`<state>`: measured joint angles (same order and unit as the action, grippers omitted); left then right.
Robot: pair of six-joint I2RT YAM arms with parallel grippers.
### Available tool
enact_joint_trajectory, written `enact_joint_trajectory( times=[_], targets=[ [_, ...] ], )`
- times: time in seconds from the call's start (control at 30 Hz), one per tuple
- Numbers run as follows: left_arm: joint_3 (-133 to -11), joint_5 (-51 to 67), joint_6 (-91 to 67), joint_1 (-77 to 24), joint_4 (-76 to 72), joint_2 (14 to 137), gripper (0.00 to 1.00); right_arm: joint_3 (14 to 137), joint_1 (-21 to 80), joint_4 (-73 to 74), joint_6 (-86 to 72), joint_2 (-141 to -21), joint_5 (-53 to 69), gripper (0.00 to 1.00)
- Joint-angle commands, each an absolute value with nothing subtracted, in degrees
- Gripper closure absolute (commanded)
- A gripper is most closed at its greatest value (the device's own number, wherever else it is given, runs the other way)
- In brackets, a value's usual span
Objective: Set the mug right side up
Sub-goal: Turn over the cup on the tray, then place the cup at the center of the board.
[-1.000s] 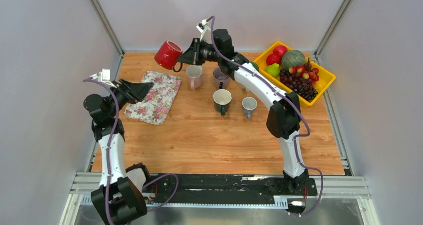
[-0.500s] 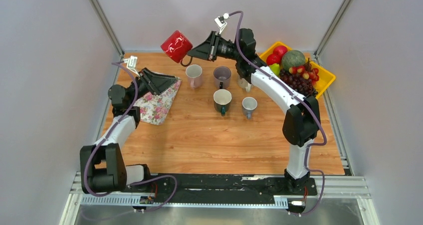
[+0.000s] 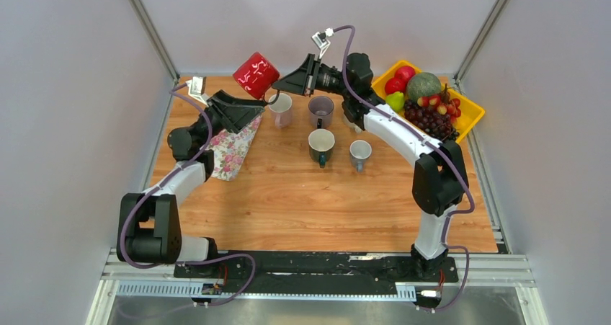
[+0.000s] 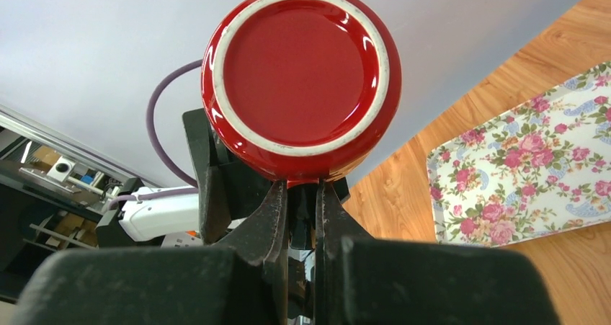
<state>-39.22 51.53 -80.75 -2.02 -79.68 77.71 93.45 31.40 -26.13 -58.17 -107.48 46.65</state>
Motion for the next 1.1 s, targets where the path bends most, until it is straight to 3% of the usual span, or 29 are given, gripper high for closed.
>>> enact_joint_trajectory(
  times=[0.0,0.5,1.07],
  targets=[
    [-38.62,48.05,-81.07,-3.09,-84.33,76.3,0.16,93.25,31.42,-38.92,-61.7,-105.58,46.24,1.0],
    [-36.67,45.71,-78.04,-3.39,-85.08,75.38,0.17,88.1,34.98,-50.18,-67.91,-109.0,45.43,1.0],
    [-35.45,43.88,-77.5,-2.43,-84.61,73.03,0.4,85.39,37.93,-60.89,-71.12,-113.51,41.63,1.0]
  ],
)
